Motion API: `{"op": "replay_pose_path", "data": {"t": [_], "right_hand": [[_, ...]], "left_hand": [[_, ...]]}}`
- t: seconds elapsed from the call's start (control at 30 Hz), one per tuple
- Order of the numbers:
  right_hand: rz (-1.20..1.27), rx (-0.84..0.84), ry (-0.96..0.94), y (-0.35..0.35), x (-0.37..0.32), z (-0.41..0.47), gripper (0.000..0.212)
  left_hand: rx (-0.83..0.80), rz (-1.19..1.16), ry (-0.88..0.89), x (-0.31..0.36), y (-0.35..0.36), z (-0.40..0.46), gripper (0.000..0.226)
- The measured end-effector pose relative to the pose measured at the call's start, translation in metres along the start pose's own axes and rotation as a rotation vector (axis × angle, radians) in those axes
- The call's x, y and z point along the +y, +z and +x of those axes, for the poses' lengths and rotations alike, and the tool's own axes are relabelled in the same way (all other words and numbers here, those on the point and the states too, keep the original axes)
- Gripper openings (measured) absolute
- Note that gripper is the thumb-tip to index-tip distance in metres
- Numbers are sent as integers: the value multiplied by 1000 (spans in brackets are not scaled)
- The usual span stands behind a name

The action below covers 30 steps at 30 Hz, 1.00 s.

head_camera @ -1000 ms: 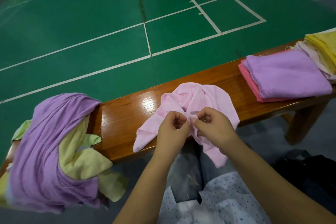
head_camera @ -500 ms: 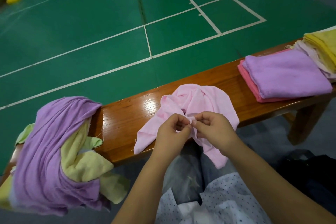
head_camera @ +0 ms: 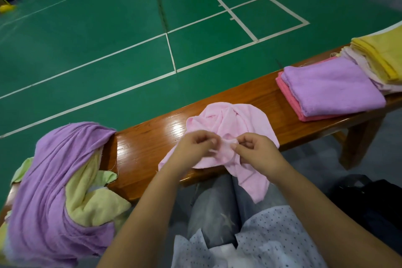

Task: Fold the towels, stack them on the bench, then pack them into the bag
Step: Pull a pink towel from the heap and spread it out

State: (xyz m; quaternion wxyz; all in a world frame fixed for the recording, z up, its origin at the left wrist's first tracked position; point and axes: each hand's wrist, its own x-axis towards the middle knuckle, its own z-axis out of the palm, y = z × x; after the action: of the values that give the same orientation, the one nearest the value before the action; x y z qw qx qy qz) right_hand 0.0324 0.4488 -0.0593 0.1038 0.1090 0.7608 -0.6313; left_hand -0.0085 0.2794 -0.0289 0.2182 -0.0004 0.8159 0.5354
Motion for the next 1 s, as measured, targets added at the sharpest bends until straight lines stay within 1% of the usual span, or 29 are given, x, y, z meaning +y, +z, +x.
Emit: {"op": "replay_pose_path", "data": {"t": [0.07,0.1,0.13,0.17,0.23,0.3,0.33,0.4,0.43,0.47,0.53,0.6,0.67,0.73,0.8,0.87,0.93,1.0], "right_hand": [[-35,29,-1,-1,3,-1,14],[-52,38,-3,-2,4,-1,14],[-64,42,-8,-1,4,-2,14],[-74,43,-16,-2,4,-1,13],[-88,49,-27,-3,5,-1,14],[-78,66,-24,-5,5,0,14],[-66,75,-26,-7,5,0,13],[-50,96,-36,-10,5,1,13],[-46,114,-41,-11,5,2,13],[-42,138,-46,-13,3,4,12],[-42,196,-77,-16,-6,8,12],[-35,243,-139,-18,-22,13,11],[-30,248,-217,-18,-39,15,9],[-43,234,-287,-13,-51,15,8],[-61,201,-317,-6,-53,13,10],[-117,133,-293,2,-45,12,11],[-235,17,-214,10,-31,9,12],[-345,-96,-126,16,-16,4,15]], "left_hand": [[227,182,45,6,-15,29,14],[311,297,81,8,-22,45,14],[350,431,118,8,-28,60,19],[334,567,146,8,-31,75,26],[201,804,140,4,-34,97,35],[62,934,90,-2,-32,106,34],[38,959,67,-4,-32,108,29],[76,899,29,-9,-35,107,17],[118,817,6,-11,-39,106,12],[176,689,-21,-11,-44,103,9],[339,312,-47,-3,-62,94,11],[479,-54,-20,9,-84,80,12],[569,-296,31,20,-102,59,12],[627,-418,61,20,-110,36,12],[667,-406,16,1,-110,17,9],[706,-263,-89,-33,-110,4,5],[705,-23,-183,-71,-112,-5,5],[611,268,-260,-97,-113,-10,4]]}}
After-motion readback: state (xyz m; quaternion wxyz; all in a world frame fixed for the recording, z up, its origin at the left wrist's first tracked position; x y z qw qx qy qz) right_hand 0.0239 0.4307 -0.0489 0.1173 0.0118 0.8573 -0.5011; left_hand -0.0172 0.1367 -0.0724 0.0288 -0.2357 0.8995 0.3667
